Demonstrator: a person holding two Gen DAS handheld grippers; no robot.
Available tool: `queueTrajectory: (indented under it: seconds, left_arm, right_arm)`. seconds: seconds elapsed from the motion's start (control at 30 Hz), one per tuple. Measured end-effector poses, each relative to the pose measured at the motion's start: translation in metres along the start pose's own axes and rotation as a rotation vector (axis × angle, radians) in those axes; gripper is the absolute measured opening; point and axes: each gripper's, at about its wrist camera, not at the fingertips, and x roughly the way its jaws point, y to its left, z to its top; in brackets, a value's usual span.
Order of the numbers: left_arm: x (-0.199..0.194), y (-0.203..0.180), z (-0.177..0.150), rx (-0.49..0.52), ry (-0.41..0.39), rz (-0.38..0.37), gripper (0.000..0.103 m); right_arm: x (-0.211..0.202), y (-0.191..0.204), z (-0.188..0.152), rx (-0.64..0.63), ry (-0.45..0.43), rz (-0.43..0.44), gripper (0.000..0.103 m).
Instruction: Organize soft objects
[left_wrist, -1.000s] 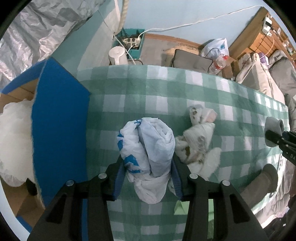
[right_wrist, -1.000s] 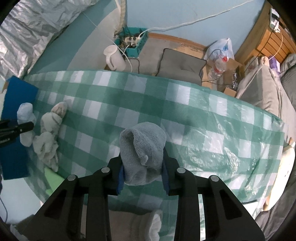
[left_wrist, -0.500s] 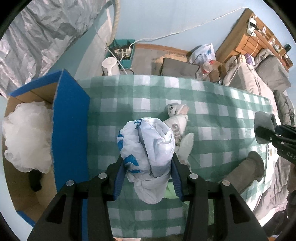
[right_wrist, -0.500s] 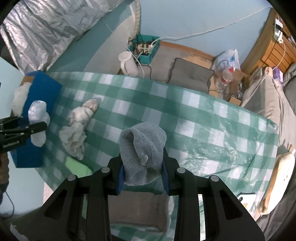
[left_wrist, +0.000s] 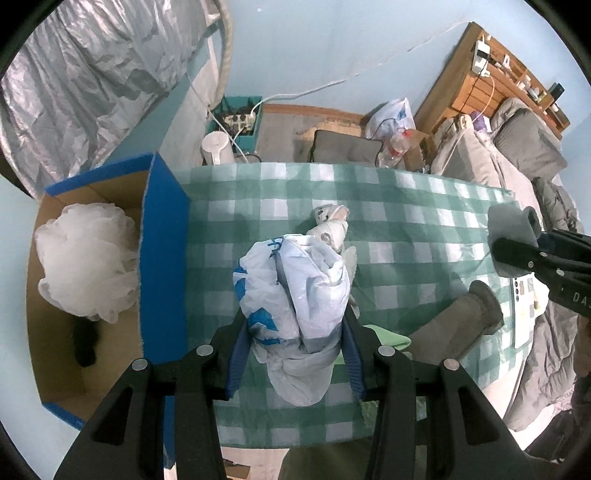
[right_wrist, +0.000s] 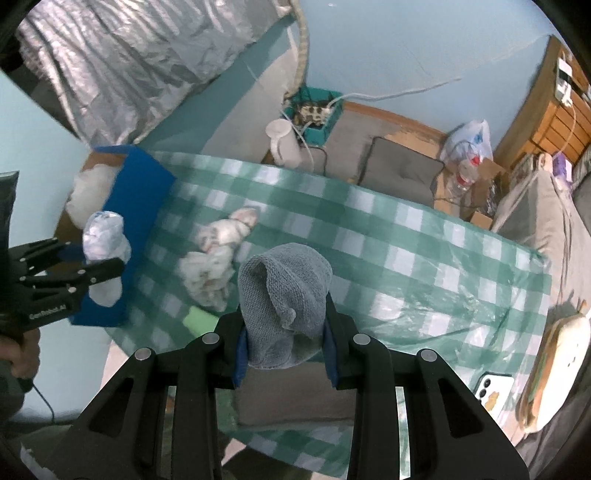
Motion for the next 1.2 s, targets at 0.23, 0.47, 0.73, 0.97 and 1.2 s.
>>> queueTrajectory:
  seconds: [0.23,0.47,0.73,0.97,1.2]
  left_arm:
    - [-0.022,-0.006,-0.010,0.019,-0.039,0.031,0.046]
    - [-0.039,0.002,-0.020,0.003,-0.047,0.037,0.046]
    - [-0.054,0.023,-0.030,-0.057,-0.058,0.043,0.046]
    - [-0.061,0.044,-0.038,-0.102,-0.060,0.052,0.046]
    - [-0.070,0.070,-0.044,-0.146,-0.074,0.067,0.046]
  right_arm:
    - [-0.012,0.027,0.003,-0.036,-0.016,0.023,0.031]
    - [-0.020,0.050,0.004,-0.052,-0.038,0.042,0.031]
    - [-0.021,0.083,0.008,-0.086,-0.040,0.085,0.031]
    - [-0.019,0.110,0.014,-0.107,-0.041,0.117,0.031]
    - [-0.014,0.144,0.019,-0.150,-0.036,0.149,0.031]
